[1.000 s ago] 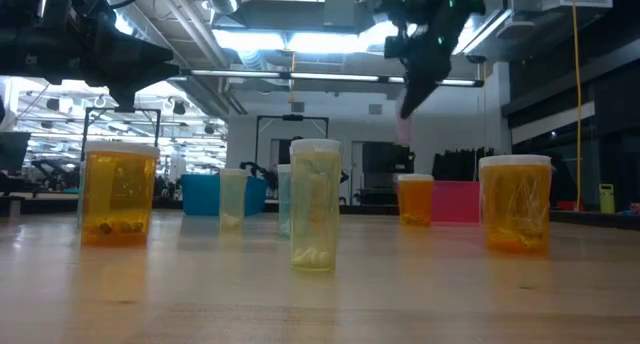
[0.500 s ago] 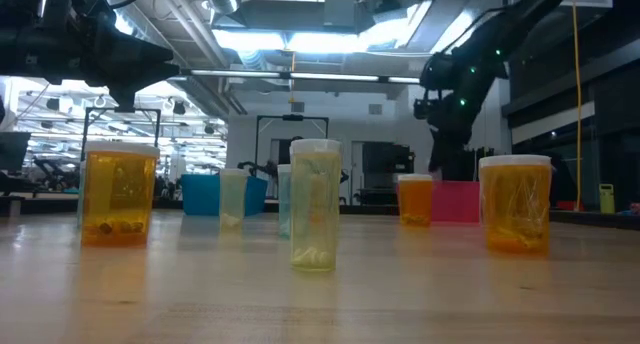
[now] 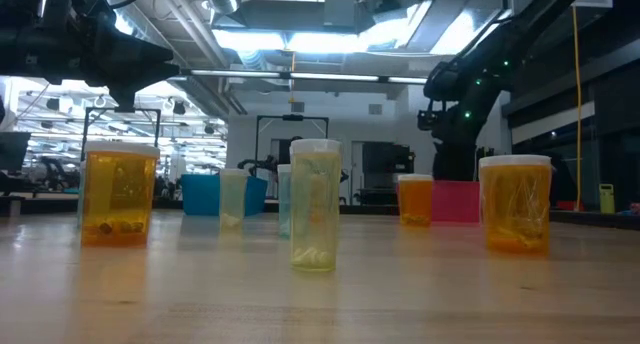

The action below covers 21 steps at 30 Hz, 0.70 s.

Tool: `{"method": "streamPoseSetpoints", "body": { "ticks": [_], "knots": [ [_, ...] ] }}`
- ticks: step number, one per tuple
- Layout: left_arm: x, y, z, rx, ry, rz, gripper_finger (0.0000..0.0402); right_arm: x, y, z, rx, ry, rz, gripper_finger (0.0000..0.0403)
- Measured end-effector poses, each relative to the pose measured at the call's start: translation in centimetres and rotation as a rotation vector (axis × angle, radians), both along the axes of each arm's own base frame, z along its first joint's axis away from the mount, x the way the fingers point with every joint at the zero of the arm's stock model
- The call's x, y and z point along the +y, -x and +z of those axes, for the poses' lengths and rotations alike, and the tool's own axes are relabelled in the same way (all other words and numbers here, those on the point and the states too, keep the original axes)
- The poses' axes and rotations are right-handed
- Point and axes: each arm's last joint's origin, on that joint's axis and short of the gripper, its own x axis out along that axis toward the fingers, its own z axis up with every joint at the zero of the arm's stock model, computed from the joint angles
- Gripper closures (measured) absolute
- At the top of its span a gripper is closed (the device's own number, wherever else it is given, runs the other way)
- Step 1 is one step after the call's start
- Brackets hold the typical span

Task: Pick and place medicine bottles into bin by pill shape (circle, oval)
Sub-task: Put the small purple pill bottle into the red bin, then put the big orange pill bottle into the blue bin

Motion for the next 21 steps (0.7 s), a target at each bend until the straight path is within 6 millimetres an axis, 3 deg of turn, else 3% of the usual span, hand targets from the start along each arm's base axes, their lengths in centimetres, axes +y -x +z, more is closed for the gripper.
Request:
{"method": "streamPoseSetpoints", "body": {
  "ticks": [8, 15, 21],
  "knots": [
    [0.0, 0.0, 0.0, 0.0, 0.0, 0.0, 0.0255, -0.3, -0.3, 0.4, -0.026, 0.032, 0.003, 0.0202],
    [0.0, 0.0, 0.0, 0.0, 0.0, 0.0, 0.0255, -0.6, -0.8, 3.2, -0.034, 0.02, -0.027, 0.0185],
    [0.0, 0.0, 0.0, 0.0, 0.0, 0.0, 0.0255, 2.3, -1.6, 5.7, -0.152, -0.182, 0.086, 0.0201]
  ]
}}
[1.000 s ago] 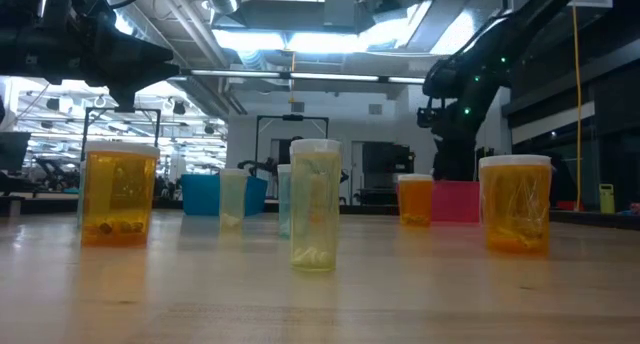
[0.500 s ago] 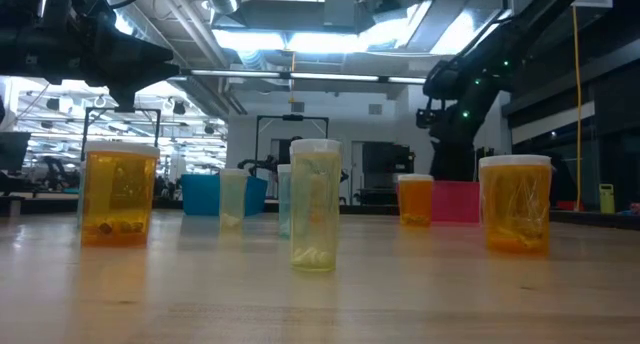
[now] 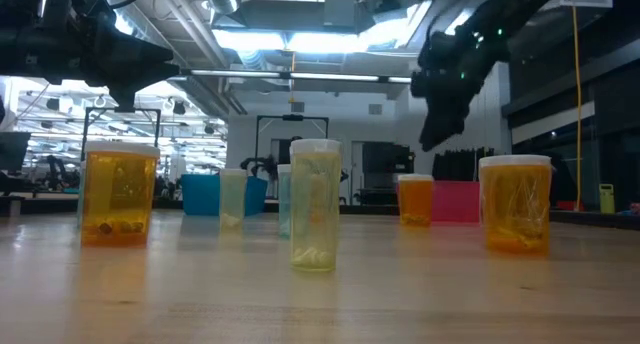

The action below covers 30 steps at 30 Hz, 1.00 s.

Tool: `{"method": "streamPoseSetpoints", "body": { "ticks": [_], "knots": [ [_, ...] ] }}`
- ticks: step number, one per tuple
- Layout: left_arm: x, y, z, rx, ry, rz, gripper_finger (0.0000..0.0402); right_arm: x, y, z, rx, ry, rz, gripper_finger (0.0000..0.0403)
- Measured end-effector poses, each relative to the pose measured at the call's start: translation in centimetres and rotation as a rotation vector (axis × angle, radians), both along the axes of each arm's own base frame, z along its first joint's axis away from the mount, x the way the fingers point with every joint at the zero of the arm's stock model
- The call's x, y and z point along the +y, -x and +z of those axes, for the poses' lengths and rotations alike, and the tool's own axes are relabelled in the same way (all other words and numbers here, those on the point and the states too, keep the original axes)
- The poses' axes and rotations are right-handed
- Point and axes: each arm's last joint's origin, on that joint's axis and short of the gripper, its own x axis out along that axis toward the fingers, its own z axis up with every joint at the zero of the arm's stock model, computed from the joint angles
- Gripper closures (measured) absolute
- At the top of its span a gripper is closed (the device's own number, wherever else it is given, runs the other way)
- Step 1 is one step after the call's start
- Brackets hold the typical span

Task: Pick and place medicine bottles into bin by pill shape (circle, oval)
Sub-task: Put the big orange pill bottle into the blue bin

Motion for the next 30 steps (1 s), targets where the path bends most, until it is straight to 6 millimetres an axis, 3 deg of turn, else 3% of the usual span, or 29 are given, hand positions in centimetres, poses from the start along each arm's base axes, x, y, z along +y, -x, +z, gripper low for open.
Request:
{"method": "streamPoseSetpoints", "body": {
  "ticks": [7, 14, 23, 30],
  "knots": [
    [0.0, 0.0, 0.0, 0.0, 0.0, 0.0, 0.0255, 5.7, -3.7, 1.1, -0.148, -0.153, 0.235, 0.0219],
    [0.0, 0.0, 0.0, 0.0, -0.001, 0.0, 0.0255, 11.9, -7.9, 0.5, -0.109, 0.016, 0.298, 0.0228],
    [0.0, 0.0, 0.1, -0.005, -0.002, 0.0, 0.0255, 17.6, -9.4, 0.6, -0.127, 0.045, 0.302, 0.0228],
    [0.0, 0.0, 0.1, -0.005, -0.001, 0.0, 0.0255, 20.8, -9.6, 0.9, -0.168, 0.001, 0.332, 0.0228]
  ]
}}
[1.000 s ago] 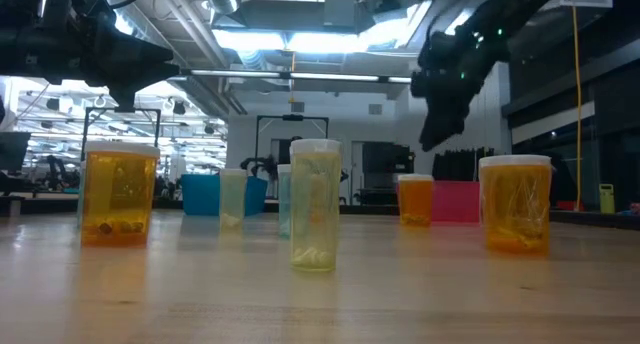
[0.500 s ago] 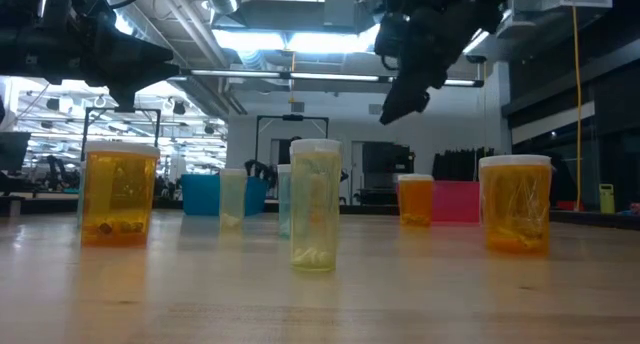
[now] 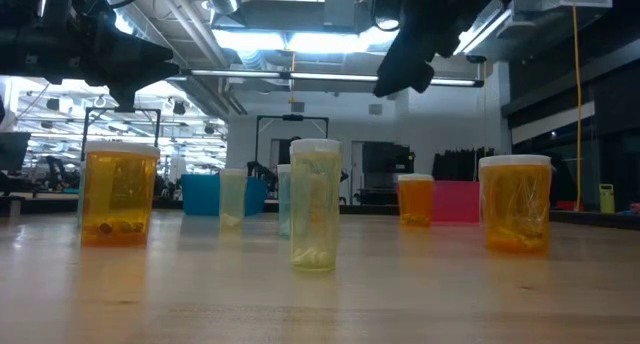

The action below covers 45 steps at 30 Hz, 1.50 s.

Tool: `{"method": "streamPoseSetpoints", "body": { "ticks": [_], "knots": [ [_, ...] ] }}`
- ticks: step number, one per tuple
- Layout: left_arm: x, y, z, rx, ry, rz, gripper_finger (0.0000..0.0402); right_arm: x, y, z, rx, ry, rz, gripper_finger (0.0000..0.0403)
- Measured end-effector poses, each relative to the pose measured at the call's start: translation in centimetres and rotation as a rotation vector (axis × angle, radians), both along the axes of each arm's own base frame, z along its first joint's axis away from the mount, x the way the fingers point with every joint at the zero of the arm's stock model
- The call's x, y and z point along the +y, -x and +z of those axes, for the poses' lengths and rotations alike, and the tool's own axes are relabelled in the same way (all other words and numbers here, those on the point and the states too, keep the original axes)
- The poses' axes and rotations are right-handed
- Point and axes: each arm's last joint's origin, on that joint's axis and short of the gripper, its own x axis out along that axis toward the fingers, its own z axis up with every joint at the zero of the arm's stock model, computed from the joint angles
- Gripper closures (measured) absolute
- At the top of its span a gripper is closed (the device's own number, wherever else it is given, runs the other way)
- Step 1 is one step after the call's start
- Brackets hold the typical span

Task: Pick and place medicine bottles into bin by pill shape (circle, oval)
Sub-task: Put the big orange pill bottle into the blue bin

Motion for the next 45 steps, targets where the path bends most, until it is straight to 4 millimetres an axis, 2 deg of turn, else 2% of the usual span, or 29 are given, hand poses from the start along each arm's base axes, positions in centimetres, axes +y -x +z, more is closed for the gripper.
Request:
{"method": "streamPoseSetpoints", "body": {
  "ticks": [6, 12, 20, 23, 26, 31, 36, 39, 42, 45],
  "knots": [
    [0.0, 0.0, 0.0, 0.0, 0.004, -0.001, 0.0255, 2.0, -0.1, -0.1, -0.016, 0.063, -0.111, 0.0228],
    [0.0, 0.0, -0.2, 0.003, 0.103, -0.019, 0.0255, 3.4, -1.2, -1.4, -0.053, 0.147, -0.199, 0.0228],
    [0.0, 0.0, -0.3, 0.007, 0.098, -0.019, 0.0255, 3.1, -3.3, -3.4, -0.097, 0.19, -0.271, 0.0228],
    [0.0, 0.0, -0.2, 0.002, 0.098, -0.019, 0.0255, 2.1, -3.4, -3.9, -0.074, 0.187, -0.325, 0.0228],
    [0.0, 0.0, 0.0, -0.017, 0.099, -0.011, 0.0255, 0.3, -3.4, -3.9, -0.053, 0.185, -0.398, 0.0228],
    [0.0, 0.0, 0.1, -0.033, 0.101, -0.009, 0.0255, -4.1, -3.3, -4.7, 0.021, 0.134, -0.455, 0.0228],
    [0.0, 0.0, 0.1, -0.03, 0.1, -0.009, 0.0255, -8.1, -2.1, -5.8, 0.17, 0.129, -0.513, 0.0228],
    [0.0, 0.0, 0.1, -0.034, 0.1, -0.008, 0.0255, -9.2, -2.4, -5.4, 0.221, 0.112, -0.483, 0.0228],
    [0.0, 0.0, 0.4, -0.059, 0.1, -0.009, 0.0255, -9.4, -3.7, -4.8, 0.262, 0.123, -0.422, 0.0228],
    [0.0, 0.1, 0.6, -0.088, 0.101, -0.01, 0.0255, -9.6, -5.0, -5.2, 0.394, 0.154, -0.36, 0.0228]
  ]
}}
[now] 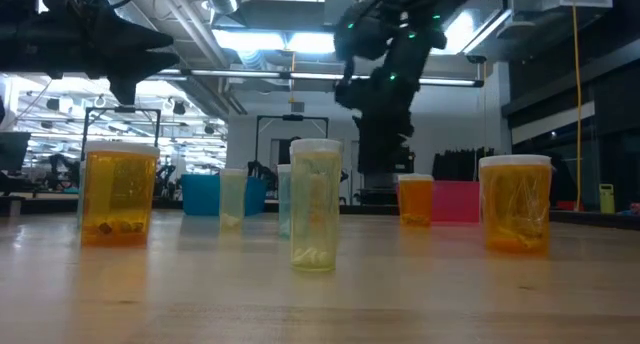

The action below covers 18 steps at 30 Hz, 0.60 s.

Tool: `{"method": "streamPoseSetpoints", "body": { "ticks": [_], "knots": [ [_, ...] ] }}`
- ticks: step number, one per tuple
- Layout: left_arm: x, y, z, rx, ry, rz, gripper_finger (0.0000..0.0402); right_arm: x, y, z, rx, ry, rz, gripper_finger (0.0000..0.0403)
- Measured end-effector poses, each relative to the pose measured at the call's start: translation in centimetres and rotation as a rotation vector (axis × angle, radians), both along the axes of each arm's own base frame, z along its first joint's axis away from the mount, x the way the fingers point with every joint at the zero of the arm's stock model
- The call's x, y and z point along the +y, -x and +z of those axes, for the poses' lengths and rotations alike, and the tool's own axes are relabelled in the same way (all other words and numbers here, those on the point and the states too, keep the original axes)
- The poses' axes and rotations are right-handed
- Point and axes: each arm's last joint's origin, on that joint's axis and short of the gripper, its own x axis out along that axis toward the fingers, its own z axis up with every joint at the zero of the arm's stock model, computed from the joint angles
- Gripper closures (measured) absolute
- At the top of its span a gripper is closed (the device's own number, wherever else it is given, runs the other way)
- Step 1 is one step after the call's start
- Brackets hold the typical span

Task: Pick and place medicine bottles into bin by pill shape (circle, oval)
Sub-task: Put the big orange pill bottle into the blue bin

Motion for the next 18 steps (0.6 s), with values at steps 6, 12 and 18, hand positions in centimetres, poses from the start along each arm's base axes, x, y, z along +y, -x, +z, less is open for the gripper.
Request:
{"method": "streamPoseSetpoints", "body": {
  "ticks": [6, 12, 18],
  "knots": [
    [0.0, 0.0, 0.2, -0.019, 0.001, 0.001, 0.0255, -0.6, -2.7, -2.1, 0.106, 0.015, 0.098, 0.0228],
    [0.0, 0.0, 0.1, -0.014, 0.001, 0.0, 0.0255, -0.8, -3.7, -2.9, 0.106, 0.017, 0.105, 0.0228],
    [0.0, 0.0, -0.1, 0.015, 0.002, 0.0, 0.0255, -0.7, -4.0, -3.6, 0.109, 0.017, 0.129, 0.0228]
  ]
}}
